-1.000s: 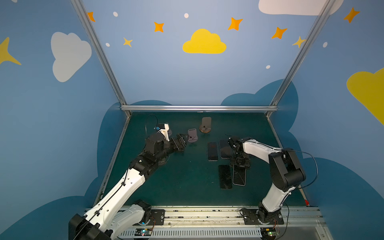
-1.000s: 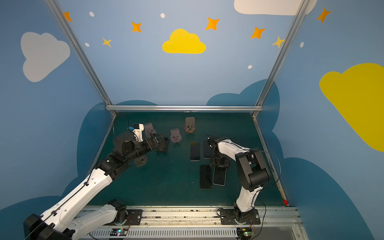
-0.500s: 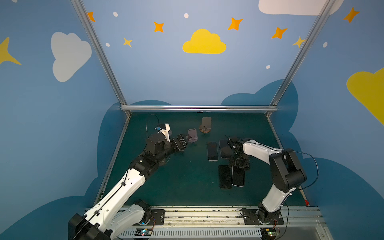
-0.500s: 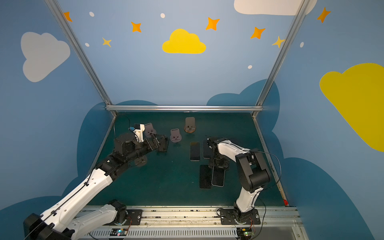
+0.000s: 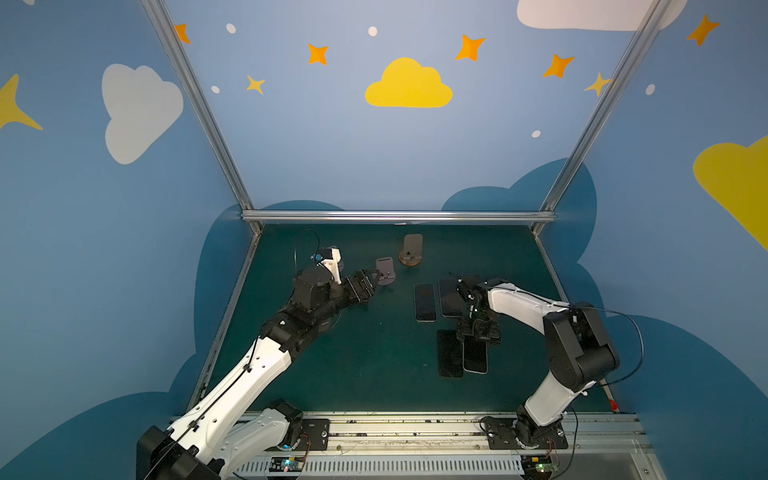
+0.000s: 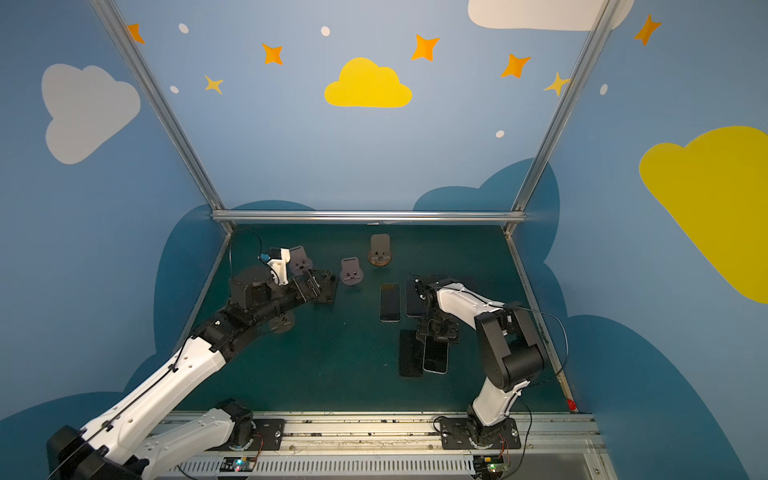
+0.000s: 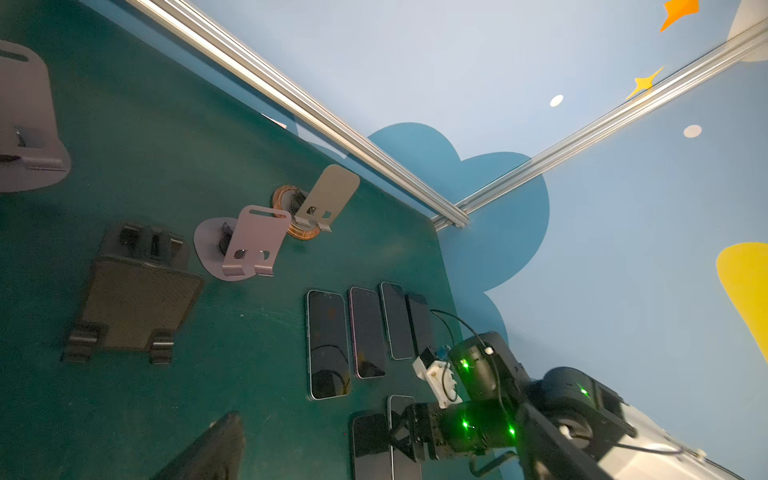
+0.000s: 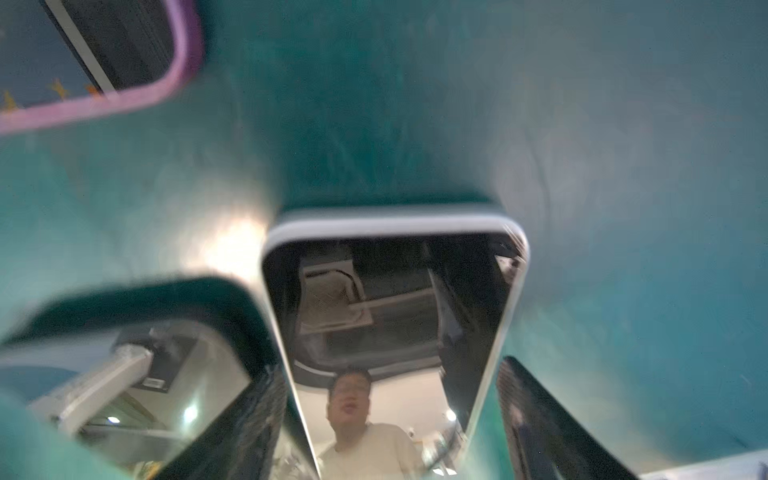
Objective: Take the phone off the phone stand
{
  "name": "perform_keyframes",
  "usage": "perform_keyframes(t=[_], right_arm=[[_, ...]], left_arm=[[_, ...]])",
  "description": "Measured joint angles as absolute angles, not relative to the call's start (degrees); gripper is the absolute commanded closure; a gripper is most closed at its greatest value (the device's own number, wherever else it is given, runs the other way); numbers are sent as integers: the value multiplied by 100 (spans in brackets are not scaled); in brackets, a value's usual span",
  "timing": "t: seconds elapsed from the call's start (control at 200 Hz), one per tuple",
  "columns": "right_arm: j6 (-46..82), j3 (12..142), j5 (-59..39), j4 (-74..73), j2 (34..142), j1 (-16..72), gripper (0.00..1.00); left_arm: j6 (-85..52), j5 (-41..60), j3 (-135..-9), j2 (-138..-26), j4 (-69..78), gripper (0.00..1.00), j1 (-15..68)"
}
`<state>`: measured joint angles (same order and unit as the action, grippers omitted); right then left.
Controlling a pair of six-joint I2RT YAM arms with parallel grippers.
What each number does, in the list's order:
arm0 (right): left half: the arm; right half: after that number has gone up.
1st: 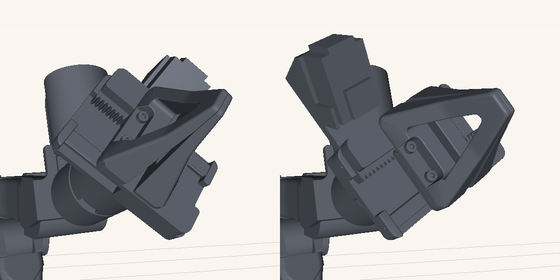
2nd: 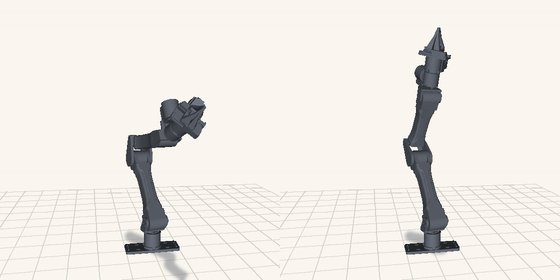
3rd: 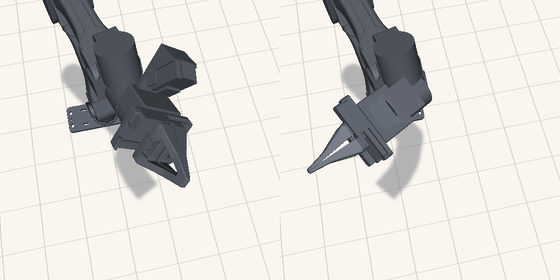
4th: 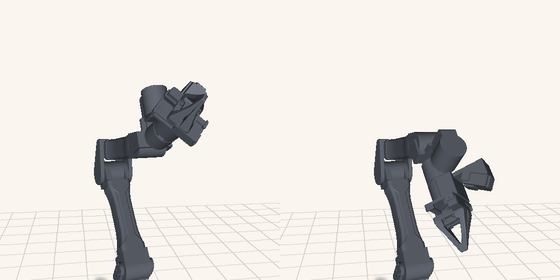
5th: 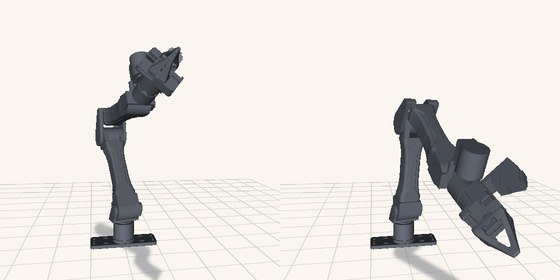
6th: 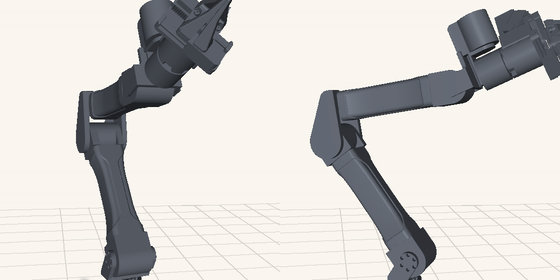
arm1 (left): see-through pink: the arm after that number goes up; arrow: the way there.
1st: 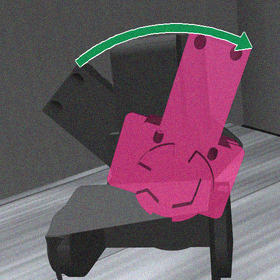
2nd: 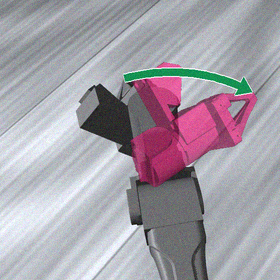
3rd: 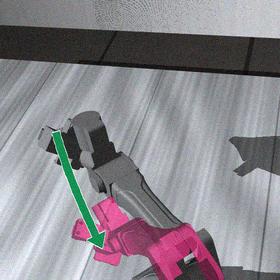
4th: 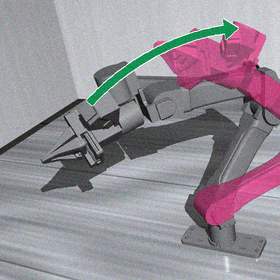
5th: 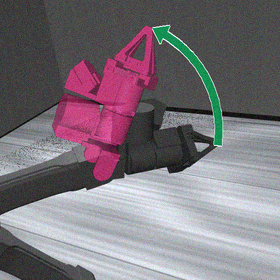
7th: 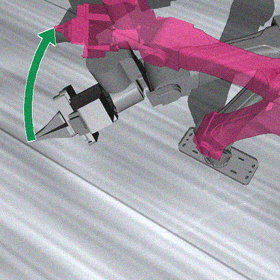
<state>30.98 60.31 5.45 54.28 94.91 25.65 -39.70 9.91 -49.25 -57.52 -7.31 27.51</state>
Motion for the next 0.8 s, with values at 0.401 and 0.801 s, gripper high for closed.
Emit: perform_keyframes(t=[0.401, 0.801], right_arm=[[2095, 6394, 2062, 4139, 5874, 3424, 8], [434, 2934, 2836, -362, 4917, 2845, 7]], left_arm=[[-2676, -1490, -5345, -4556, -1839, 0, 2827], [-1798, -3701, -2620, -4768, 438, 0, 2556]])
